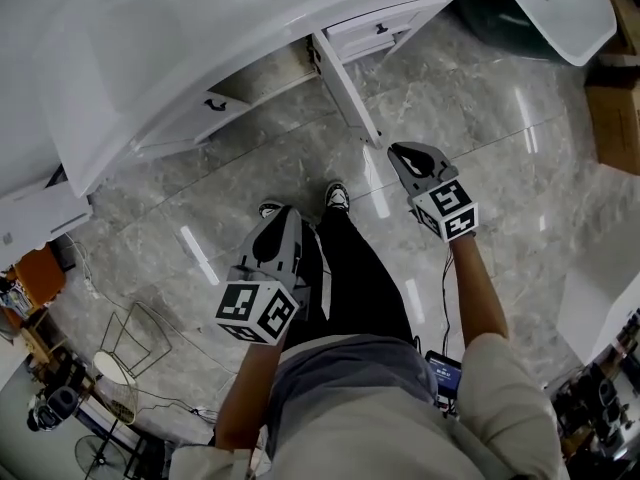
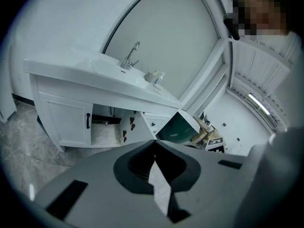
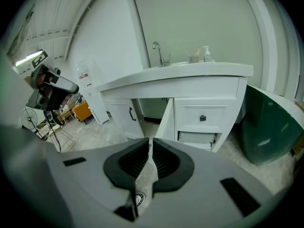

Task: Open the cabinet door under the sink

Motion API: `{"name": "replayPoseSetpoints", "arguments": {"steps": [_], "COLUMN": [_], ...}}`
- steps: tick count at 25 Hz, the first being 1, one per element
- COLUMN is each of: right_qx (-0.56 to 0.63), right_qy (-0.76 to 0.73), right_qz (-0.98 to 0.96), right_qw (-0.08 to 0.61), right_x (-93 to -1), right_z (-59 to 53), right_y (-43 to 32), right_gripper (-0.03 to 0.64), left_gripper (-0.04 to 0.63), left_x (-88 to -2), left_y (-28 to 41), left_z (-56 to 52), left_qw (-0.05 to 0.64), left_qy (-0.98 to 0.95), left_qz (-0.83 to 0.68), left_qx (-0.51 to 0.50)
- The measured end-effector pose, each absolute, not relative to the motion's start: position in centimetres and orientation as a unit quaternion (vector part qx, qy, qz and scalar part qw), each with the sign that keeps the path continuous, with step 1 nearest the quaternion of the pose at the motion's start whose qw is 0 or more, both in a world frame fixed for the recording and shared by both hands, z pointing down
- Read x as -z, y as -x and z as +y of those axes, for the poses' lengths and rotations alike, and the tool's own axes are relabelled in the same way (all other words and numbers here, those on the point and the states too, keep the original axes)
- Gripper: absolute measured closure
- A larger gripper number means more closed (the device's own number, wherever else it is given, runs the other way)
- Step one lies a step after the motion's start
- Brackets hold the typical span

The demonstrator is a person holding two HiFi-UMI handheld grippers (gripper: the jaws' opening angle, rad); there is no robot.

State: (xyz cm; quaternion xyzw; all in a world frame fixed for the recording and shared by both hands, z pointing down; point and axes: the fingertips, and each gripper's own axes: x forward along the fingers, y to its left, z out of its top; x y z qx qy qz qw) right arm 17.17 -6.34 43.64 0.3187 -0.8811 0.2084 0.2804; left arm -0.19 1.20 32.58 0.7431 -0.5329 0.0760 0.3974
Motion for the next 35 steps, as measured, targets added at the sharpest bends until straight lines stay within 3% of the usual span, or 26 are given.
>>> {"name": "replayPoseSetpoints", "arguments": {"steps": [21,35], "right_qx": [-0.210,-0.166], "right_qy": [-0.271,-0.283], "right_qz": [-0.906,-0.913], "right_qw": [0.247,0.244], "right_x": [-32.5,-25.3], "right_z": [-2.4,-1.1], "right_y": [-10.8,-10.8], "right_gripper": [0.586,0.588], "left_gripper": [0.595,0.595], "left_x": [-27.4,-21.3], "left_y": [2.2,1.8], "left_z": [2.5,3.2], "left_qw": [0.387,0.352], "left_qy": [-0.747,-0.761], "left_qz": [-0.535,-0.544], "left_qx": [-0.078,-0.036]}}
